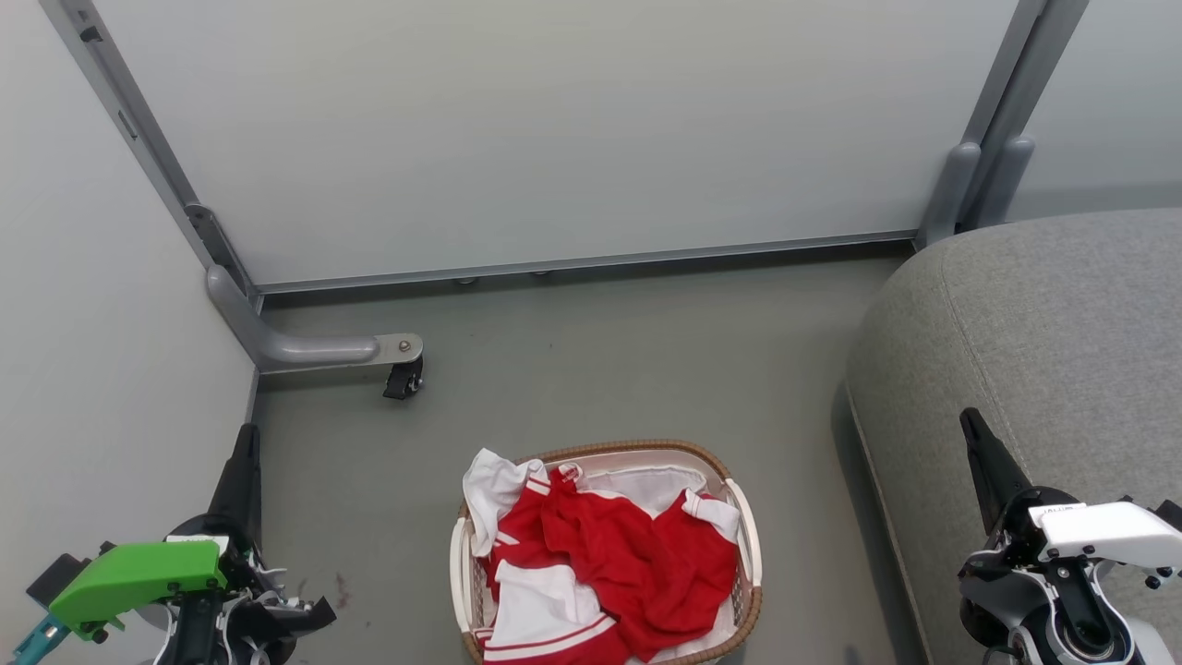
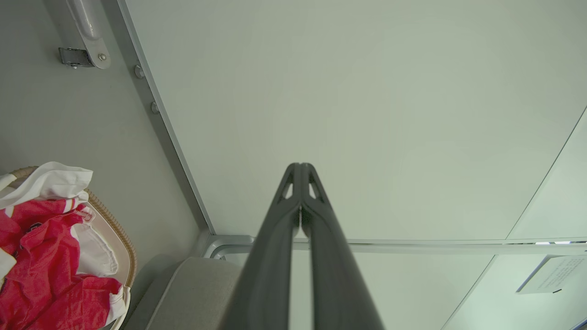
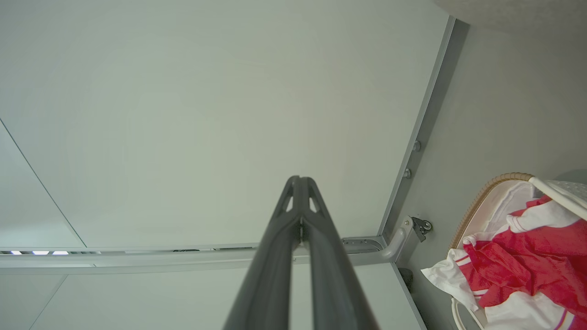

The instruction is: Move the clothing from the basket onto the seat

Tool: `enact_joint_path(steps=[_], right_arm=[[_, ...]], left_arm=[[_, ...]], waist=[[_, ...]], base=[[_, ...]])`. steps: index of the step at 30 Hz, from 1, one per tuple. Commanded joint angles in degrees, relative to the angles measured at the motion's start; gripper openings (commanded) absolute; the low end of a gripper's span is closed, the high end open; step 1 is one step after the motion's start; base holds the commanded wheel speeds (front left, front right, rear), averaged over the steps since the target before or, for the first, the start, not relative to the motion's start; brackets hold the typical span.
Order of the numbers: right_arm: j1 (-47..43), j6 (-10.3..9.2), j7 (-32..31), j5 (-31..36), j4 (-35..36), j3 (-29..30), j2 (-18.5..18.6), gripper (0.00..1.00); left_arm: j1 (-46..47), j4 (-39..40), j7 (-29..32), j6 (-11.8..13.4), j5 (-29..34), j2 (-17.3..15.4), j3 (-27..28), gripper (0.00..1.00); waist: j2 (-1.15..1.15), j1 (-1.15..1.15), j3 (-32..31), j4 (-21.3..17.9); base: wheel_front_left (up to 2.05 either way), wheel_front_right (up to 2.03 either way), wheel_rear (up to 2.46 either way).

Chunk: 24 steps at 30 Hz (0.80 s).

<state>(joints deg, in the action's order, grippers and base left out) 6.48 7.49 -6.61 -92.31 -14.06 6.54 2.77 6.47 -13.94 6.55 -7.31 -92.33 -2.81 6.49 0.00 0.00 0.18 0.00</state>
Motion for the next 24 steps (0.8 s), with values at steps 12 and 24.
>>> enact_joint_path(steps=[12, 24], right_arm=[[0.0, 0.00, 0.0, 0.0, -0.3, 0.0, -0.1, 1.00], [0.2, -0.01, 2.5, 5.3, -2.0, -1.6, 0.8, 1.00]], left_arm=[[0.0, -0.3, -0.1, 0.0, 0.0, 0.0, 0.0, 1.00], [0.1, -3.6, -2.5, 0.1, 6.1, -0.6, -0.9, 1.00]], waist=[[0.00, 0.00, 0.0, 0.0], [0.00, 0.00, 0.2, 0.0]], base=[[0.00, 0.00, 0.00], [0.00, 0.00, 0.00]])
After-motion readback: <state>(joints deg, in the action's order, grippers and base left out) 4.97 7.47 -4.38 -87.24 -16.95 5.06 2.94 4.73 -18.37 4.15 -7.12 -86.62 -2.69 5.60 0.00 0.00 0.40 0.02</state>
